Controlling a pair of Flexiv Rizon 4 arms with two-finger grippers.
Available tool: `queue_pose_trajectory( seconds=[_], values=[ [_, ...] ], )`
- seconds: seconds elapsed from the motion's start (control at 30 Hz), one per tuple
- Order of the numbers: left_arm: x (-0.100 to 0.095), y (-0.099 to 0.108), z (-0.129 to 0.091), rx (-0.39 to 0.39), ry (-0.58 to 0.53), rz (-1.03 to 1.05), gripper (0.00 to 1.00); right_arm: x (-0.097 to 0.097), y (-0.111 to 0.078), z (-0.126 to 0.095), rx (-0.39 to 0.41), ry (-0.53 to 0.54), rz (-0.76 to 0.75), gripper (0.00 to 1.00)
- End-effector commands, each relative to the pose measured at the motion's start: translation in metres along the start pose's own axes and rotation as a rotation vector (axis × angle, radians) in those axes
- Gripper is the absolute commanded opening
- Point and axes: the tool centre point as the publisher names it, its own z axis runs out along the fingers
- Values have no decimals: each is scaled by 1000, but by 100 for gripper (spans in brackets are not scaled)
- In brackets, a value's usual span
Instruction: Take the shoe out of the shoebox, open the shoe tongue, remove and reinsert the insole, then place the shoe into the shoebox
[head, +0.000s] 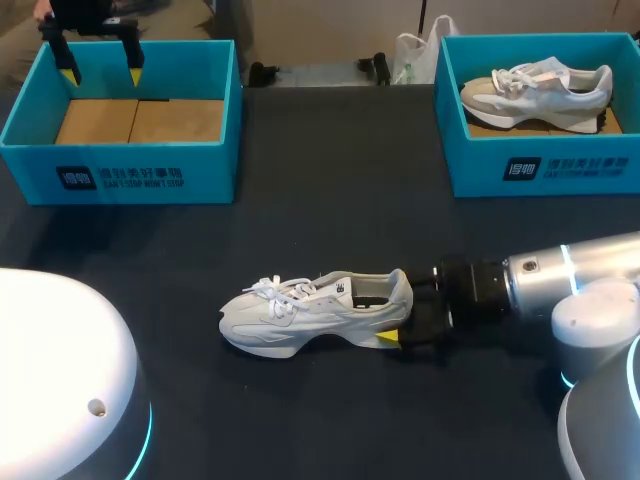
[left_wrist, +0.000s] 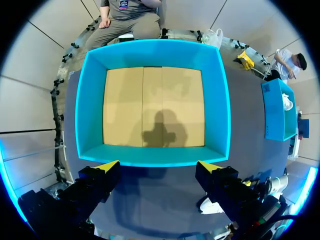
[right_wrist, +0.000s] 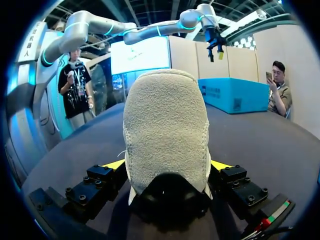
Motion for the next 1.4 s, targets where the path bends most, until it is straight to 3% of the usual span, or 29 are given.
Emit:
queue_pose_trajectory(
  seconds=[0.03,0.53,0.57,0.67,0.73,0.77,0.8,1.4],
  values=[
    [0,0,0,0,0,0,100,-1,1,6,6,-1,2,100],
    [0,0,0,0,0,0,100,-3,0,13,1,5,-5,100],
    [0,0,0,0,0,0,100,-3,1,14,1,4,-6,94],
    [0,0,0,0,0,0,100,-2,2,15,2,1,-10,48],
    [0,0,0,0,0,0,100,-2,3,15,4,-5,-13,28],
    [0,0,0,0,0,0,100,-2,3,15,5,-8,-13,3],
    [0,0,0,0,0,0,100,-2,3,15,6,-9,-13,0],
    [0,0,0,0,0,0,100,-1,1,13,6,-29,1,0]
  ],
)
